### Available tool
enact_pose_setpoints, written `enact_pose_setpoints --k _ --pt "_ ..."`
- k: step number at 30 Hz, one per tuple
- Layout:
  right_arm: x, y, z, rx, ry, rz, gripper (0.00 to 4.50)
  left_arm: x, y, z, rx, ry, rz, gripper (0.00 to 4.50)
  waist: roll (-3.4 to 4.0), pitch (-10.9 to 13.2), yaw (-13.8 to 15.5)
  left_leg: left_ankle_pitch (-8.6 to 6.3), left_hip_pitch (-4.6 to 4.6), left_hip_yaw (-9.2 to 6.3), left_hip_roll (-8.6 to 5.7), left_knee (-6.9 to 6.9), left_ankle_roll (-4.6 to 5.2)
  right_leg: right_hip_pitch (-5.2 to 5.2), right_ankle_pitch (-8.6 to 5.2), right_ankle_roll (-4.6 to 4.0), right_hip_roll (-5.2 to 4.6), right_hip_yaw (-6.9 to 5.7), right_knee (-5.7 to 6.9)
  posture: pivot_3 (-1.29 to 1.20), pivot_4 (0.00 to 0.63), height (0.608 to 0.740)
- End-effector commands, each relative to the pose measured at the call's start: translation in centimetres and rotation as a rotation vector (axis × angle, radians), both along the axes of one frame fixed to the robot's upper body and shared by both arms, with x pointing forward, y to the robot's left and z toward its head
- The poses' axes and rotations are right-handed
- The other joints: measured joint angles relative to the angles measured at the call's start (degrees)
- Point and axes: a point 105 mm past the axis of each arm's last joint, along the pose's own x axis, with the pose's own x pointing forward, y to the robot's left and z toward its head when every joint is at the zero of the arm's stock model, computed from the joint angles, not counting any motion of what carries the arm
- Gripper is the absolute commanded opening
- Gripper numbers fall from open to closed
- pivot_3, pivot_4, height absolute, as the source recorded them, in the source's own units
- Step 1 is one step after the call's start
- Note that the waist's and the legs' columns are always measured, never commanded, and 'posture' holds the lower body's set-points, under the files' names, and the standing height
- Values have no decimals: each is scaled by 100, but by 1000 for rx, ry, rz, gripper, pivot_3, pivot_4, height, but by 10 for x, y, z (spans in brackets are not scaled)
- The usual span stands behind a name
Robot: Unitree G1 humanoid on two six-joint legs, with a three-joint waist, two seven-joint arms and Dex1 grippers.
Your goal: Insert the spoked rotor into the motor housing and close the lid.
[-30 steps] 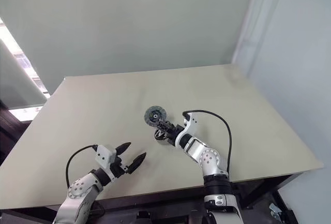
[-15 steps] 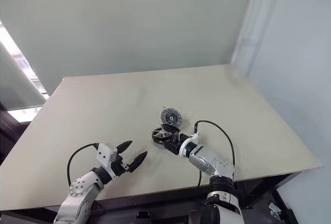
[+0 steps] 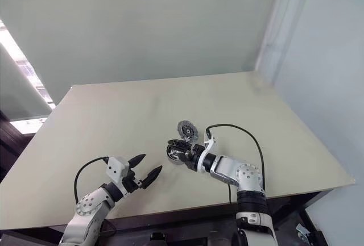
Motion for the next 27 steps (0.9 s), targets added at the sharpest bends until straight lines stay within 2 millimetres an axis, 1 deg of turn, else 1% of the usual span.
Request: enact_pose_setpoints --k 1,3,4,8,11,13,14,19,21,25,27 --pt "-1 13 16 -153 -308 55 4307 4 -3 11 -6 -51 -11 4500 -1 -1 -6 0 2 1 1 -1 0 0 0 0 0 0 0 0 0 740" --pt "-2 17 11 -233 -384 76 3864 5 -3 11 -6 -50 -12 4500 -2 -1 -8 0 8 3 3 -2 -1 4 0 0 1 0 0 0 0 740" --pt "-2 20 10 -262 -410 82 3557 5 -3 11 -6 -50 -13 4500 -2 -1 -4 0 9 3 4 -2 -1 4 0 0 2 0 1 0 0 740" --pt "7 31 5 -367 -521 74 2043 6 -4 11 -6 -52 -17 4500 -3 0 2 0 12 1 4 0 -2 8 0 0 3 -1 1 0 0 740" --pt "17 41 8 -409 -605 49 922 7 -4 11 -7 -54 -19 4500 -5 -1 2 0 12 1 2 2 -2 10 0 0 1 0 1 0 0 740" --pt "25 47 9 -436 -661 26 252 7 -4 12 -6 -55 -19 4500 -5 -1 1 0 12 1 1 2 -2 9 0 0 0 1 1 0 0 740" --pt "29 49 9 -455 -692 17 23 7 -4 12 -6 -56 -17 4500 -5 -1 0 0 13 0 2 2 -2 10 0 0 1 0 1 0 0 740" --pt "43 52 4 -510 -746 -2 23 6 0 12 -1 -60 -5 4500 -5 -1 5 0 17 -4 1 -1 -2 13 1 -1 1 -1 2 0 0 740" --pt "46 52 5 -521 -770 -10 23 5 2 12 1 -60 1 4500 -5 -1 5 0 16 -4 0 -2 -2 12 1 -1 -1 0 1 0 0 740" --pt "57 49 10 -545 -818 -59 23 3 4 12 3 -60 12 4500 -5 -1 3 0 18 -3 -1 -4 -2 12 1 -1 -2 1 2 0 0 740" --pt "62 46 6 -571 -817 -78 23 2 5 12 4 -60 15 4500 -5 -1 2 0 20 -3 0 -3 -2 12 1 -1 -1 1 4 0 0 740"
